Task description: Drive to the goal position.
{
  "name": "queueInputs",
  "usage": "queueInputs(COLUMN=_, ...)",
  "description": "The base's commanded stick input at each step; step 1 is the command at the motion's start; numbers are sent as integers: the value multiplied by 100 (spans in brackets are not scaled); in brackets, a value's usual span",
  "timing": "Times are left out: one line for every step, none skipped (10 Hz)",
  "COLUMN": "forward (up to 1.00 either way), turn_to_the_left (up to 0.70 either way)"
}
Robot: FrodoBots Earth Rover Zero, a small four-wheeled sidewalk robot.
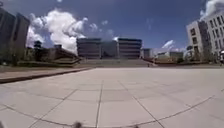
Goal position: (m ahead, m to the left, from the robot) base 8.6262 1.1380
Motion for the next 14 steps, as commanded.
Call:
queueInputs(forward=70, turn_to_the_left=21)
queueInputs(forward=70, turn_to_the_left=6)
queueInputs(forward=70, turn_to_the_left=0)
queueInputs(forward=70, turn_to_the_left=0)
queueInputs(forward=70, turn_to_the_left=0)
queueInputs(forward=70, turn_to_the_left=0)
queueInputs(forward=70, turn_to_the_left=0)
queueInputs(forward=70, turn_to_the_left=0)
queueInputs(forward=70, turn_to_the_left=0)
queueInputs(forward=70, turn_to_the_left=0)
queueInputs(forward=70, turn_to_the_left=0)
queueInputs(forward=70, turn_to_the_left=0)
queueInputs(forward=70, turn_to_the_left=0)
queueInputs(forward=70, turn_to_the_left=0)
